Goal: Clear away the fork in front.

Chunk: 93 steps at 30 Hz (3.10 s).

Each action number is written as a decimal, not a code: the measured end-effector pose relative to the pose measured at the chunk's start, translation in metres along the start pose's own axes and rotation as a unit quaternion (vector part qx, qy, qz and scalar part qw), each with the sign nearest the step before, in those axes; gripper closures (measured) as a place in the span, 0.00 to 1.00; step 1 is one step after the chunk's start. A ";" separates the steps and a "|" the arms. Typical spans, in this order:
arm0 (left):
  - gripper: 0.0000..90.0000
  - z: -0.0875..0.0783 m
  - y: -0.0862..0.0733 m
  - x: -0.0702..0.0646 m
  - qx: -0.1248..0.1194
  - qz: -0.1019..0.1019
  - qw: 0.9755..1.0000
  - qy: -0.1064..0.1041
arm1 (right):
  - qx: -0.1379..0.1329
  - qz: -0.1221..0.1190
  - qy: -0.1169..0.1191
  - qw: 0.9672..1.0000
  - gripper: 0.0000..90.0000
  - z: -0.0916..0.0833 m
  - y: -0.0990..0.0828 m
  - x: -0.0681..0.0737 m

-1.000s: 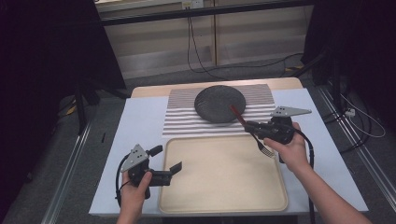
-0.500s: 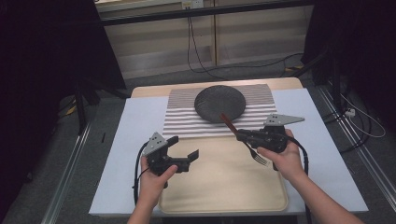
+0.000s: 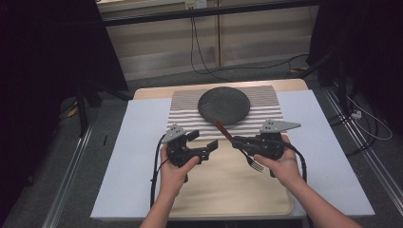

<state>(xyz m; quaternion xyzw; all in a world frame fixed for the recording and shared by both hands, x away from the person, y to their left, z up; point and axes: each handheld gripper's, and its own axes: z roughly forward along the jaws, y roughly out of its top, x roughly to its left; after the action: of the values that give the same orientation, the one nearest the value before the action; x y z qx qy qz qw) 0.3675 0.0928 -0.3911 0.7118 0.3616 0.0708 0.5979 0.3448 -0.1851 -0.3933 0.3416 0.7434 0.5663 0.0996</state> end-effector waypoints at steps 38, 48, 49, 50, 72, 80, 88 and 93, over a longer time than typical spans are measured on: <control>0.90 -0.020 0.022 0.007 0.038 -0.055 0.996 -0.066 | -0.014 -0.032 -0.051 0.998 0.46 -0.022 -0.021 -0.009; 0.90 -0.037 0.023 0.018 0.064 -0.057 0.995 -0.054 | -0.012 -0.027 -0.075 0.997 0.26 -0.031 -0.031 -0.015; 0.90 -0.039 0.023 0.019 0.067 -0.057 0.995 -0.053 | -0.011 -0.027 -0.078 0.997 0.26 -0.032 -0.031 -0.016; 0.90 -0.040 0.022 0.021 0.072 -0.059 0.994 -0.051 | -0.011 -0.028 -0.081 0.996 0.25 -0.032 -0.032 -0.016; 0.90 -0.062 0.011 0.047 0.122 -0.087 0.987 -0.050 | -0.005 -0.024 -0.095 0.995 0.22 -0.049 -0.043 -0.021; 0.90 -0.063 0.002 0.054 0.139 -0.094 0.985 -0.049 | -0.005 -0.021 -0.097 0.995 0.22 -0.051 -0.047 -0.022; 0.88 -0.061 -0.004 0.060 0.143 -0.083 0.985 -0.048 | -0.008 -0.020 -0.101 0.995 0.22 -0.053 -0.049 -0.023; 0.87 -0.058 -0.013 0.065 0.153 -0.083 0.984 -0.035 | -0.011 -0.019 -0.101 0.995 0.22 -0.055 -0.049 -0.024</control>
<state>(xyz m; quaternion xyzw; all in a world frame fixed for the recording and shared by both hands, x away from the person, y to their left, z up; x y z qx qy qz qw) 0.3784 0.1784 -0.4080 0.7646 0.4046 -0.0607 0.4980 0.3137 -0.2482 -0.4251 0.3821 0.7296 0.5351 0.1883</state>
